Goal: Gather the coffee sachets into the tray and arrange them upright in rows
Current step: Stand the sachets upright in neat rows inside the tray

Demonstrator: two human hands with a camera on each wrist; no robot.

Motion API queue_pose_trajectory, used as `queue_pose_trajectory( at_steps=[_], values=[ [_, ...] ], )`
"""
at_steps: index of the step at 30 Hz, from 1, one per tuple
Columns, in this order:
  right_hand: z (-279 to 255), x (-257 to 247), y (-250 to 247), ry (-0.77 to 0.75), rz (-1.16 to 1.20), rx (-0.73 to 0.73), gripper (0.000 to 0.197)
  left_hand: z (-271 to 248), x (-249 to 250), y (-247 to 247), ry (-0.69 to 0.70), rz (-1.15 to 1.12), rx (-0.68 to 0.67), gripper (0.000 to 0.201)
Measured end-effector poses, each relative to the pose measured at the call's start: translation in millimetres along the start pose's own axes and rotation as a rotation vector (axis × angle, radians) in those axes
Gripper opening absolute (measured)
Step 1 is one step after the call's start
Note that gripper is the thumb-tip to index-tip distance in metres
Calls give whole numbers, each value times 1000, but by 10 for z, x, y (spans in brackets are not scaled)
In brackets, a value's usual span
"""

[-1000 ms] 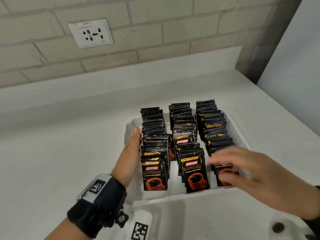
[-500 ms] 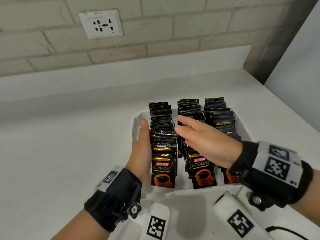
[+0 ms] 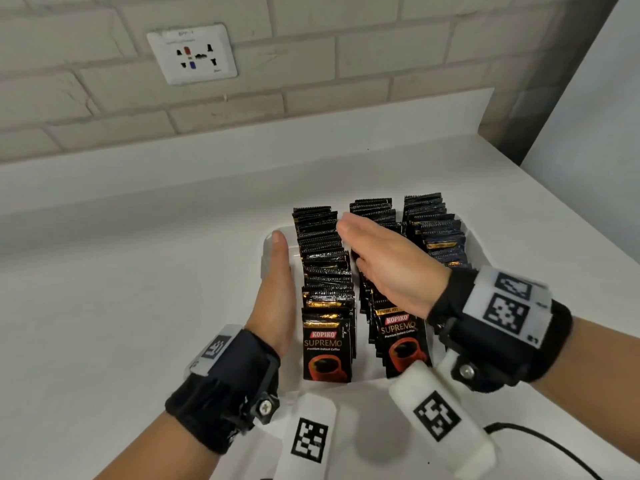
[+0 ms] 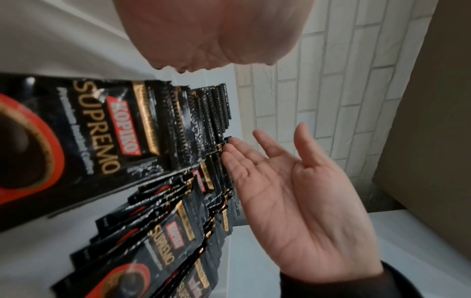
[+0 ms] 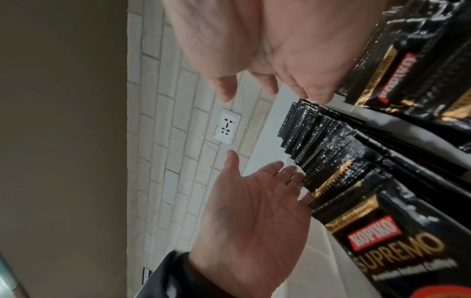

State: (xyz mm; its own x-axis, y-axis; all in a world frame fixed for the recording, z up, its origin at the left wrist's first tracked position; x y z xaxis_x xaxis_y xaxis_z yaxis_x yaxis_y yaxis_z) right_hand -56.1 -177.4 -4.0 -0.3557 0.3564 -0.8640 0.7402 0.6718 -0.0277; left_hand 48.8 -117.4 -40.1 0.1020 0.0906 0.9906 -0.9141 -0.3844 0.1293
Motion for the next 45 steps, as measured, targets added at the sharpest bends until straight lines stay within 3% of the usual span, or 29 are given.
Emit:
queue_pose_trajectory(
  at_steps=[2,10,15,19,23,31,42,45],
  values=[
    [67,-42,26,7,21,4,61,111,-39,-76,-4,7,38,38],
    [291,-86,108,52,99,17,66,229,29,-27,-58,66,-26,57],
    [392,-103,183,71,125,58,75,443,-84,-91,-57,89,15,30],
    [469,-95,160,98,131,96,71,543,-196,-148,-71,121,10,59],
    [534,-77,136,126,145,123,68,510,-136,-135,-94,73,-5,50],
    [580,-76,116,153,197,141,64,540,-144,-105,-151,-53,-15,66],
    [559,-90,165,206,204,109,76,548,-169,-142,-133,-77,-39,60],
    [563,-92,167,190,190,106,69,527,-165,-151,-158,-94,-48,62]
  ],
)
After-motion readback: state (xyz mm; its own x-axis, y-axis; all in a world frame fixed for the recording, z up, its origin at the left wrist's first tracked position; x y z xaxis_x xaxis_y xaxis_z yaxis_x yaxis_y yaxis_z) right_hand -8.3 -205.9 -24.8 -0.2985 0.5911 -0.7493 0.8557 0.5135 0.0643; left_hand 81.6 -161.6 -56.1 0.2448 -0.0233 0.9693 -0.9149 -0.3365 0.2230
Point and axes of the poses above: each hand's wrist, its own z-axis towards the middle knuckle, its own y-axis out of the palm, x = y × z, the point moved 2 cm from there along z, towards the middle knuckle, and after that the axes turned 11 degrees about y, right-handed, at the moved point
